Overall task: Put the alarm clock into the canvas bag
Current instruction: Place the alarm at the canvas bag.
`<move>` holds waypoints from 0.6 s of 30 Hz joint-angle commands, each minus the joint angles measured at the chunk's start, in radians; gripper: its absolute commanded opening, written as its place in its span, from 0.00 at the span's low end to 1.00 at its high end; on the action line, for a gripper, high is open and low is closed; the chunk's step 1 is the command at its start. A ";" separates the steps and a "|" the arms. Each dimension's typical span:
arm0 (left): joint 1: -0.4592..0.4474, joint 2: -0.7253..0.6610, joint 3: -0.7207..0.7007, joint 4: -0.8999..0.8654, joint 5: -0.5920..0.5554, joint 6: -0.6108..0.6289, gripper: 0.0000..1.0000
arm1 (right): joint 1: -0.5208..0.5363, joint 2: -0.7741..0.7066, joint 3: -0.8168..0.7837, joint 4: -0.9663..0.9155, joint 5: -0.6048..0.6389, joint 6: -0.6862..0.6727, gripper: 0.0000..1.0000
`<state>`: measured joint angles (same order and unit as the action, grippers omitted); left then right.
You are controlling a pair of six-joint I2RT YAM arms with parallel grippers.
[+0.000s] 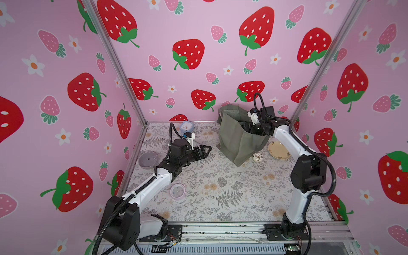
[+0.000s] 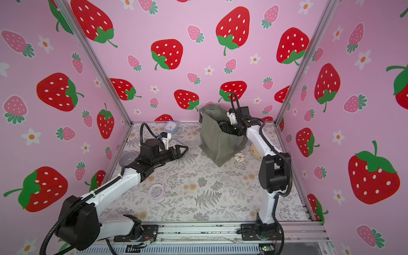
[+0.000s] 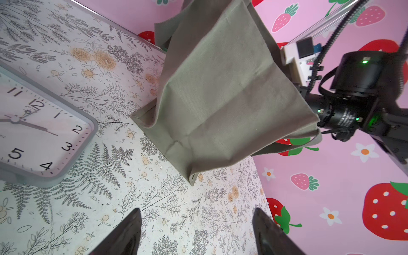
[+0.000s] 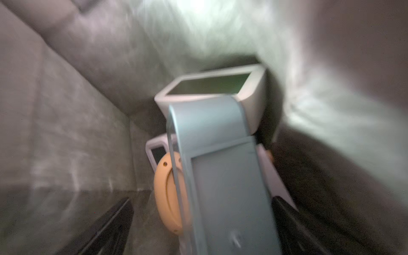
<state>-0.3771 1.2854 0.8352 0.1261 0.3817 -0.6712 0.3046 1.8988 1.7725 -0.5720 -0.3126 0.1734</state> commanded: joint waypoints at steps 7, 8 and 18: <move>0.024 -0.069 0.036 -0.135 -0.094 0.008 0.82 | 0.005 -0.335 -0.036 0.181 0.096 0.062 1.00; 0.028 -0.077 0.032 -0.143 -0.103 0.004 0.83 | 0.009 -0.367 -0.063 0.206 0.087 0.058 1.00; 0.085 -0.132 -0.033 -0.166 -0.134 -0.058 0.86 | 0.119 -0.492 -0.202 0.236 -0.042 -0.020 1.00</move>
<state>-0.3149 1.1648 0.8249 -0.0208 0.2707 -0.6956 0.3679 1.3914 1.6154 -0.3317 -0.2829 0.1993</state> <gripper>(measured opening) 0.861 0.993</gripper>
